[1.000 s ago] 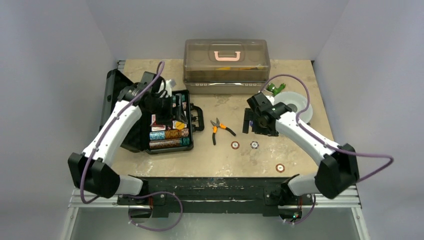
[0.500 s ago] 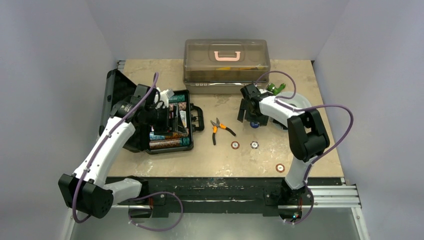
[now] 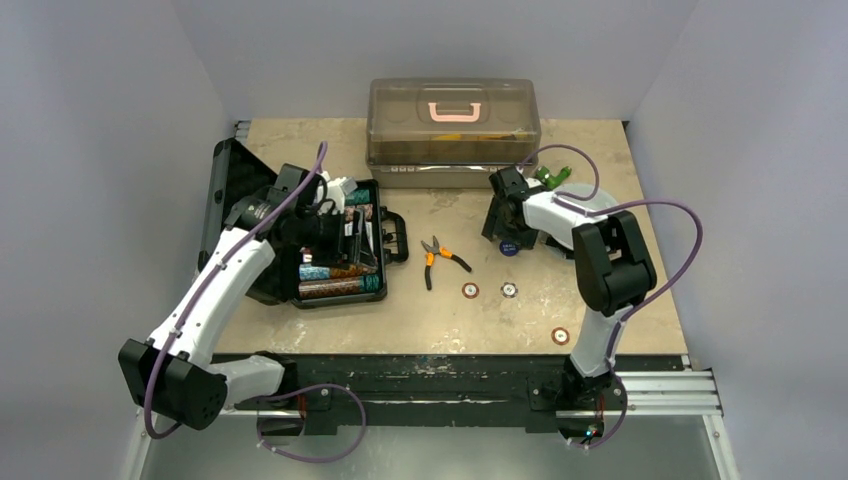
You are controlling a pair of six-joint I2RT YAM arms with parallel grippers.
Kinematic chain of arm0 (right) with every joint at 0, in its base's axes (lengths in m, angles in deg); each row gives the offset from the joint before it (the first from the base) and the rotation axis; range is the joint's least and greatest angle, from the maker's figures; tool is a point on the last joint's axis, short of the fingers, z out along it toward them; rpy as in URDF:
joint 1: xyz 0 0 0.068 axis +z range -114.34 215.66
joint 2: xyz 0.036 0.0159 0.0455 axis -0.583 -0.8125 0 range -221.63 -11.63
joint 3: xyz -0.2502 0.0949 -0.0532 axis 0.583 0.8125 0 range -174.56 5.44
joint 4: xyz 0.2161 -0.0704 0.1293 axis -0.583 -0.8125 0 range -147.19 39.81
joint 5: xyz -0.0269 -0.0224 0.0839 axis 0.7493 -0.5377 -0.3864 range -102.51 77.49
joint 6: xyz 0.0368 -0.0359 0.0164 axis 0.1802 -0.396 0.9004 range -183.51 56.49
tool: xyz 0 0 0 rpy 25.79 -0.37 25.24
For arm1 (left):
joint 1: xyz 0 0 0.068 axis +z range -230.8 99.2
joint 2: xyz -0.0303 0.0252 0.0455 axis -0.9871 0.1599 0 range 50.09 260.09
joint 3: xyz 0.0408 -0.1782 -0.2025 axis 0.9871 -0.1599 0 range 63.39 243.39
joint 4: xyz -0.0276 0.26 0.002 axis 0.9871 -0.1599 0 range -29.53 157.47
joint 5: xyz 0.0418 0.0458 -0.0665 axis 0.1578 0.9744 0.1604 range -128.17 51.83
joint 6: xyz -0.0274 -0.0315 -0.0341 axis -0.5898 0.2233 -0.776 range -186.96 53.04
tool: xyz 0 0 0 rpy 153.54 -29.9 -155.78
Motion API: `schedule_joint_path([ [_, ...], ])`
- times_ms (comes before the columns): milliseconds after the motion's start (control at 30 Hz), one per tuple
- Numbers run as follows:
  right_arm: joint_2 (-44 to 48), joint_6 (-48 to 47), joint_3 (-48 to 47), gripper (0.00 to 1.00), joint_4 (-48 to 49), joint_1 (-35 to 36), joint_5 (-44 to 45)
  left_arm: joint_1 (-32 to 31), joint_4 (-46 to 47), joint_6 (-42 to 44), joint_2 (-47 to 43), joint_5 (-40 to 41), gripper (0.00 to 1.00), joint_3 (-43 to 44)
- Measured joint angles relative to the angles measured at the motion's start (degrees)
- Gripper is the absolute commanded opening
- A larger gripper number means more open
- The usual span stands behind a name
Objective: Pack up texas hold em set
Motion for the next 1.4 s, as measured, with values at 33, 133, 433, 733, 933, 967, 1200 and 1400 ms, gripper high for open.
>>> schedule_joint_path([
  [33, 0.07, -0.04, 0.15, 0.68, 0.15, -0.09, 0.00, 0.00, -0.02, 0.00, 0.15, 0.02, 0.72, 0.04],
  [133, 0.07, -0.09, 0.17, 0.62, 0.17, -0.17, -0.17, 0.00, -0.39, -0.02, 1.11, 0.04, 0.72, 0.74],
  [433, 4.35, -0.11, 5.99, 0.55, 2.34, -0.42, -0.46, -0.02, -0.44, -0.63, 1.57, -0.22, 0.71, 1.40],
  [733, 5.62, -1.46, 7.85, 0.56, 3.15, -0.42, -0.57, -0.04, -0.98, -2.25, -2.47, -0.61, 0.72, 0.24],
  [933, 5.05, -2.82, 7.19, 0.56, 2.99, -0.42, -0.87, -0.35, -1.92, -3.30, -6.23, -0.59, 0.72, -0.66],
  [967, 5.01, -2.89, 7.13, 0.56, 2.99, -0.42, -0.90, -0.35, -2.19, -3.54, -6.80, -0.57, 0.72, -0.76],
  [1200, 4.55, -3.82, 6.58, 0.55, 2.95, -0.44, -1.16, -0.37, -2.84, -4.79, -9.64, -0.55, 0.72, -1.66],
  [1400, 3.72, -5.22, 5.68, 0.48, 3.63, -0.44, -1.49, -0.37, -3.06, -5.27, -9.92, -0.55, 0.72, -1.66],
])
